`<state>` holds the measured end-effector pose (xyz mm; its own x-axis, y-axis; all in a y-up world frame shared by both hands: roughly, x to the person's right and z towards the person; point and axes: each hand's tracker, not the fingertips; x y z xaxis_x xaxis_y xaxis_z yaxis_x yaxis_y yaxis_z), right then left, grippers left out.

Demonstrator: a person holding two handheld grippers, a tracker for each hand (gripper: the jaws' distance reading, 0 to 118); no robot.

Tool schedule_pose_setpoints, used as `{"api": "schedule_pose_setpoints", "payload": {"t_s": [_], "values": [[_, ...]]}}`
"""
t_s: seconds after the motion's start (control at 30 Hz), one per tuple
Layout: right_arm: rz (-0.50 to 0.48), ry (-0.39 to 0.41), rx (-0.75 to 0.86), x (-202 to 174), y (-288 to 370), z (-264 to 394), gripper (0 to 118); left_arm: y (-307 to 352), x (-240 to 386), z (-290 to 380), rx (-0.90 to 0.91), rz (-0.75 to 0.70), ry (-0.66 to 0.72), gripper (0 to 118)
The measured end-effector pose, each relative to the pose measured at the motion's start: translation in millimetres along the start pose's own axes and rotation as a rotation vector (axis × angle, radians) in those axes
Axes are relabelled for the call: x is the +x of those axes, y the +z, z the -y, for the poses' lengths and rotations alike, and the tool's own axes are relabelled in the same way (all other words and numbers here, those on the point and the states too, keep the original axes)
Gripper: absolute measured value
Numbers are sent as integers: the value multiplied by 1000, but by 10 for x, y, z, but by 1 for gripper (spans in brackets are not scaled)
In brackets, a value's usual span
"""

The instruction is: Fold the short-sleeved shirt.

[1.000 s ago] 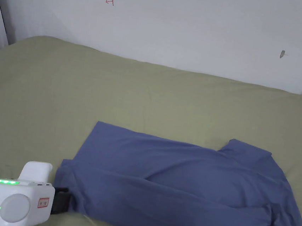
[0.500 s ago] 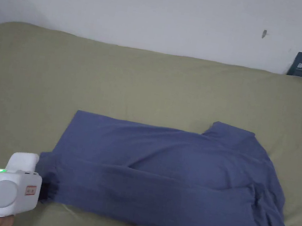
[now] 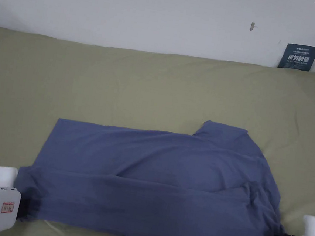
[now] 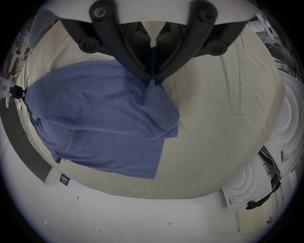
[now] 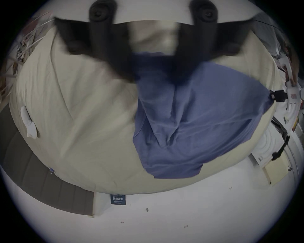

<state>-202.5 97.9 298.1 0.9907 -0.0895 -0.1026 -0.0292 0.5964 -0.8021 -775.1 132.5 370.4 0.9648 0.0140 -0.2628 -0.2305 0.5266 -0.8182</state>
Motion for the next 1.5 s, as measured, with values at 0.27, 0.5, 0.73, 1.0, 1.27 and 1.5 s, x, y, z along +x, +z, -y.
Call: {"api": "schedule_pose_setpoints", "payload": {"t_s": [0.27,0.5,0.73,1.0,1.27,1.5], "values": [[-13,-7,34,134,264,28,6,80,-46,-29,-2,7,3,2],[1,16,66,144,532,77,6,253,-99,6,12,7,-2,2],[1,3,78,223,912,317,6,588,-142,228,23,13,-2,2],[-31,5,67,220,1395,902,6,997,-296,903,7,17,20,2],[-49,-7,52,135,1476,1163,7,1103,-435,1261,-8,26,39,2],[-35,-57,59,168,1352,1124,114,1045,-460,1255,18,48,60,96]]}}
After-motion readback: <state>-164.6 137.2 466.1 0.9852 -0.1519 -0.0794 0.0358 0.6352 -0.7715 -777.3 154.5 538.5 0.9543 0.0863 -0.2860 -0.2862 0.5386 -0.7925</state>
